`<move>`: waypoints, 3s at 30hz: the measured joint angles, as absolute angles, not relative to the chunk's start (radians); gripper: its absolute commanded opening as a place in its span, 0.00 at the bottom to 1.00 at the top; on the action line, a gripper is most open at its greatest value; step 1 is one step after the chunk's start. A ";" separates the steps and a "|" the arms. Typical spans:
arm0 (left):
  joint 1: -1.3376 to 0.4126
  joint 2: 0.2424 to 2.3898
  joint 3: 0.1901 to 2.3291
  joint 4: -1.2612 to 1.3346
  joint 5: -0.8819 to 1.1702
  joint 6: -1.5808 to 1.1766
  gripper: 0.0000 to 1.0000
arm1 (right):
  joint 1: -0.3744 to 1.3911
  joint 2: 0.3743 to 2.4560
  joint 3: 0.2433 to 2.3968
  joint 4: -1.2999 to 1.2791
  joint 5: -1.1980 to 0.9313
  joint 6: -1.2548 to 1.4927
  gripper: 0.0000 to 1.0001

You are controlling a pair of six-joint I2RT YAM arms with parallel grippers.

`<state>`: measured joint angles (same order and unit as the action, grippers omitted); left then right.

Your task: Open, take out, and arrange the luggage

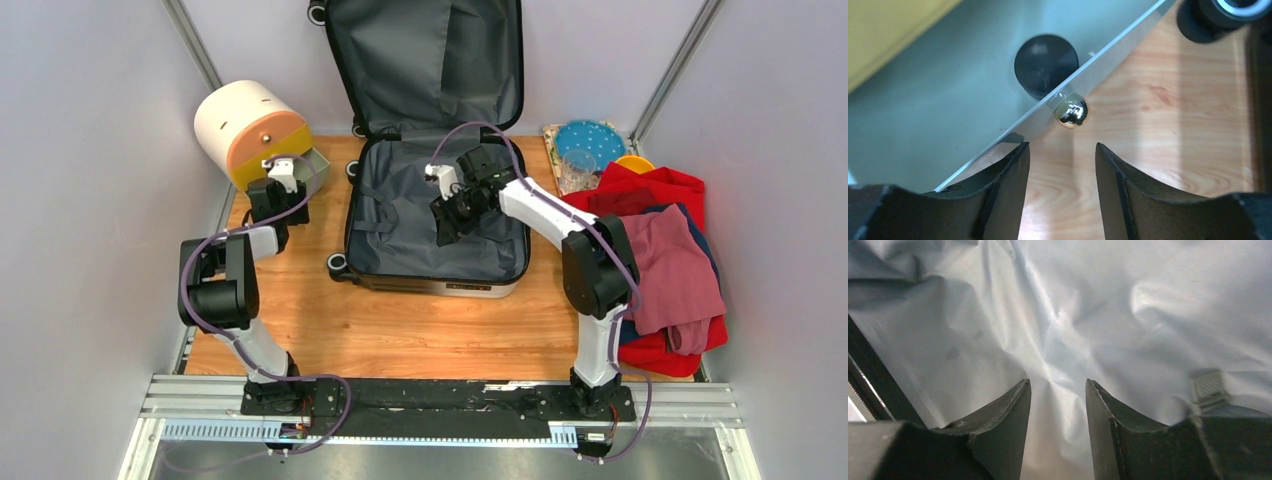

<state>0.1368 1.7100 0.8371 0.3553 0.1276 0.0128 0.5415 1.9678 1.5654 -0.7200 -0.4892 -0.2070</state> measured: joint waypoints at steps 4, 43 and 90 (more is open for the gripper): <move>0.133 1.755 0.867 0.426 0.052 0.067 0.63 | 0.500 1.945 1.578 -0.722 -0.500 -0.197 0.49; 0.131 1.613 1.056 0.117 0.105 0.174 0.82 | 0.317 1.624 1.581 -0.628 -0.420 -0.127 0.89; 0.357 1.561 1.511 -0.236 0.135 -0.383 0.87 | 0.009 1.250 1.175 -0.550 -0.475 0.052 0.89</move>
